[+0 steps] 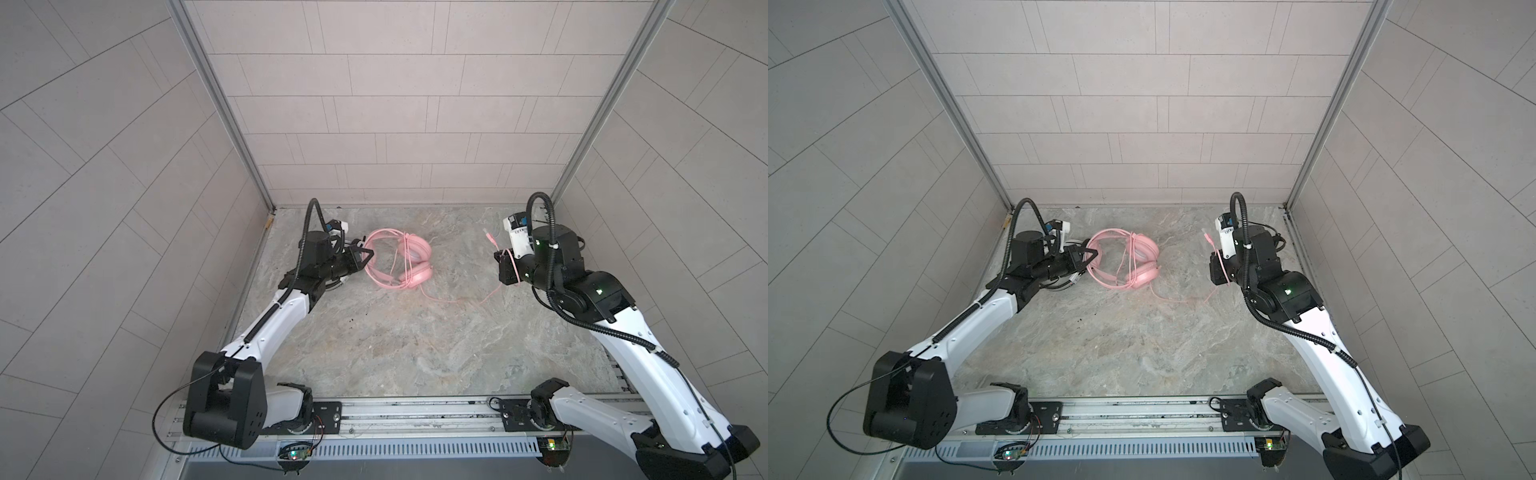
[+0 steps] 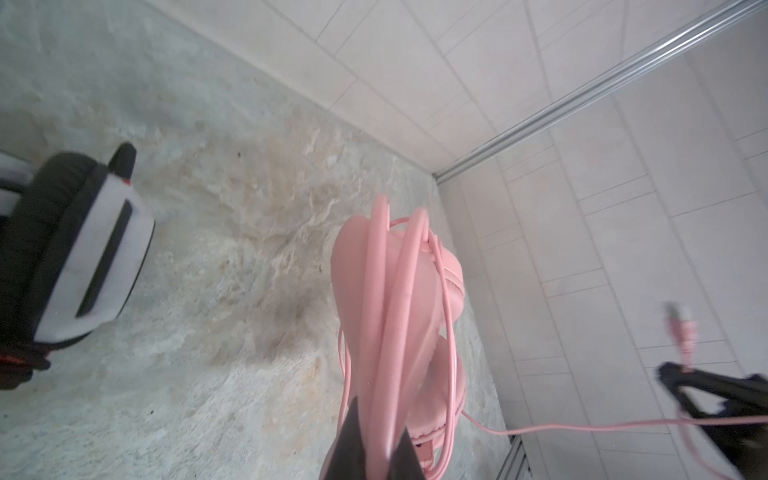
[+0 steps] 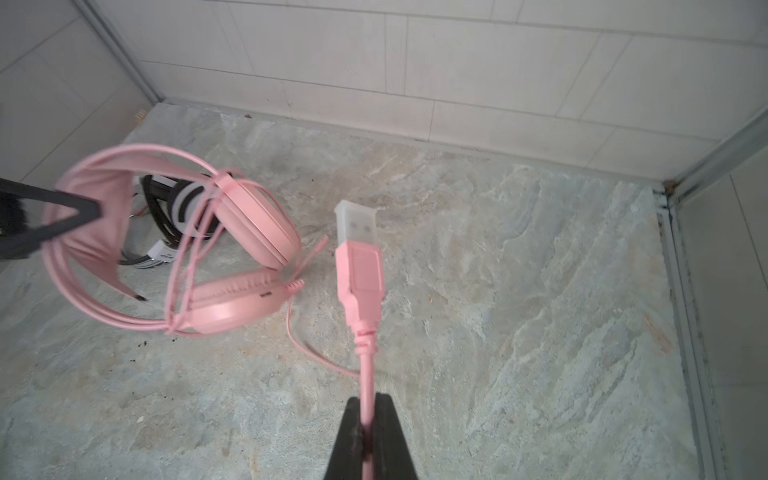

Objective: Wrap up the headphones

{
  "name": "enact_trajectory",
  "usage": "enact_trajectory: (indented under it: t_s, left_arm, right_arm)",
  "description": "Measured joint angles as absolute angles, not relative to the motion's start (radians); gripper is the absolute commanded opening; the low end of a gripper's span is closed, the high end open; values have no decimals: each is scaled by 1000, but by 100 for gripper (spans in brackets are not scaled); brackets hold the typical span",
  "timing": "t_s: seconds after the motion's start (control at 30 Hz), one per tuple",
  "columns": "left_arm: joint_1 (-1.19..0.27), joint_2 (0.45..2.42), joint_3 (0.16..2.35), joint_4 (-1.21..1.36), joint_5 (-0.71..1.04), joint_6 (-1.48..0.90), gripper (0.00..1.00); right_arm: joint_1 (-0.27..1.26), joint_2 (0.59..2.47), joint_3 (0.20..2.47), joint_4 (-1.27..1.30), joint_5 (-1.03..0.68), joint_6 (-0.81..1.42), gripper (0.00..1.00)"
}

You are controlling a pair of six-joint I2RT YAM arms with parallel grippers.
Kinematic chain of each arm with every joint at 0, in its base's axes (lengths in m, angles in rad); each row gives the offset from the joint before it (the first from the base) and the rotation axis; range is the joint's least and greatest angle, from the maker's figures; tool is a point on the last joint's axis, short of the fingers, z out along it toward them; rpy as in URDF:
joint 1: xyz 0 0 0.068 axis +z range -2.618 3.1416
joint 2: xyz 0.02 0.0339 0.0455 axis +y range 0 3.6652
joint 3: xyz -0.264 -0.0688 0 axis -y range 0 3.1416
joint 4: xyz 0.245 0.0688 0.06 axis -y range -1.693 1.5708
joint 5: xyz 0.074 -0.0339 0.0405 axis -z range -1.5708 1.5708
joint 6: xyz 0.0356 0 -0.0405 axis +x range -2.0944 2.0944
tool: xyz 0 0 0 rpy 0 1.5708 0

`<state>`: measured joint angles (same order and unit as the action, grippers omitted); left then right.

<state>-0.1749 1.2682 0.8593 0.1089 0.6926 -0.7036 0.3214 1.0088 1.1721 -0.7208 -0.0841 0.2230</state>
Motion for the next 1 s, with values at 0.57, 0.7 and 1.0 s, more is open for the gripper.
enact_trajectory:
  t_s: [0.57,0.7,1.0]
  left_arm:
    - [-135,1233,1013,153,978,-947,0]
    - [-118,1234,1058,179,1015,-1018,0]
    - [-104,1234,1156,163,1036,-1065,0]
  right_arm:
    - [208,1089,844,-503,-245,292,54]
    - [208,1067,773,-398,-327,312,61]
    - [184,1114,779,-344,-398,340,63]
